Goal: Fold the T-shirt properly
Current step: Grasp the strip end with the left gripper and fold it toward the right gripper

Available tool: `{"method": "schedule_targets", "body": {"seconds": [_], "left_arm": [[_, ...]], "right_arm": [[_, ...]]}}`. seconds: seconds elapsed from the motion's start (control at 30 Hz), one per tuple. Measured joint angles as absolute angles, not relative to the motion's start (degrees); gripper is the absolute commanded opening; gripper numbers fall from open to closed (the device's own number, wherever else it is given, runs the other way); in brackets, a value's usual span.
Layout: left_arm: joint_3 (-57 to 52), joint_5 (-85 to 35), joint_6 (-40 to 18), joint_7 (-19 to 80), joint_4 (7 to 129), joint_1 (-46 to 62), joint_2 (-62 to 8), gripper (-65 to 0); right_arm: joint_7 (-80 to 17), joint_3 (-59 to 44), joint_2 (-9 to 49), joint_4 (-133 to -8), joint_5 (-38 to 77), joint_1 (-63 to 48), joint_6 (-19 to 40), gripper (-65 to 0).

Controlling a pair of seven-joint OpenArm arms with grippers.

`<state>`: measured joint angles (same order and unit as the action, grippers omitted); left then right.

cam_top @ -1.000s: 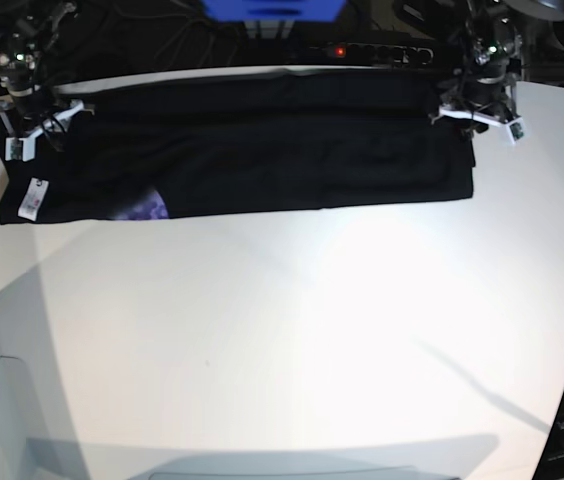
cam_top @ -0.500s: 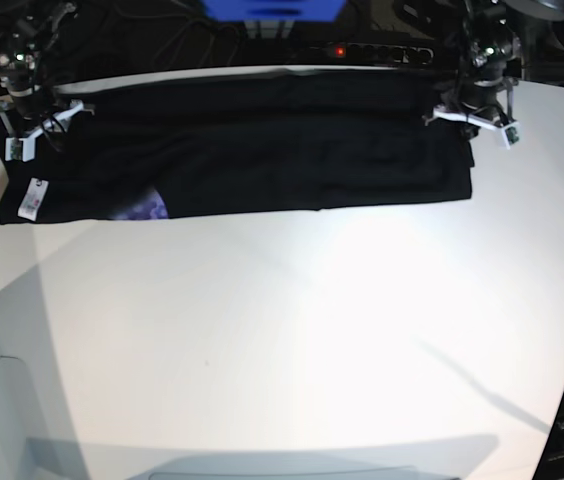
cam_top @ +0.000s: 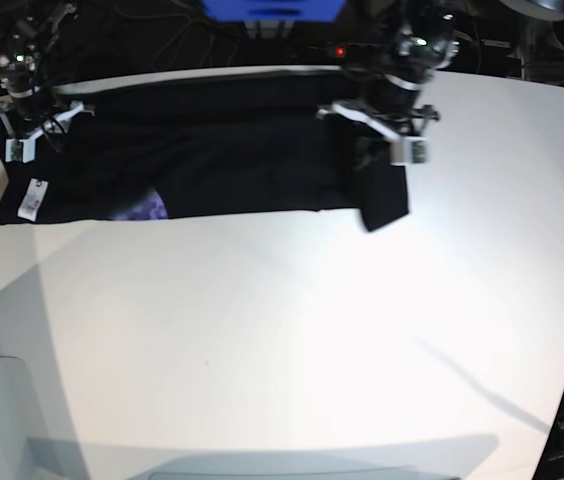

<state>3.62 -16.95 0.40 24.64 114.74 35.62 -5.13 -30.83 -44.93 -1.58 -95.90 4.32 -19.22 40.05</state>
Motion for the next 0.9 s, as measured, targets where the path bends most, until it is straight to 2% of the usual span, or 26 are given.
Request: {"method": "schedule_targets", "body": {"seconds": [0.23,0.57,0.9], "left_arm": [[19.64,-9.17,0.40,21.93,111.37,29.15,-4.97,-65.0],[27.68,-8.38,0.56,22.41,107.33,21.17,-6.50,-64.9],[44.12,-8.84,0.45,22.46,99.94,9.74,-10.13,-64.9]], "right_arm": [[-31.46,-45.08,-1.61,-95.90,4.27,-17.96,40.05,-37.5],[-31.46,-44.97,-1.58,-95.90,4.29,-16.80,40.05,-37.5],[-31.48,-44.97,-1.58,-95.90,4.29,-16.73,40.05,-37.5]]}}
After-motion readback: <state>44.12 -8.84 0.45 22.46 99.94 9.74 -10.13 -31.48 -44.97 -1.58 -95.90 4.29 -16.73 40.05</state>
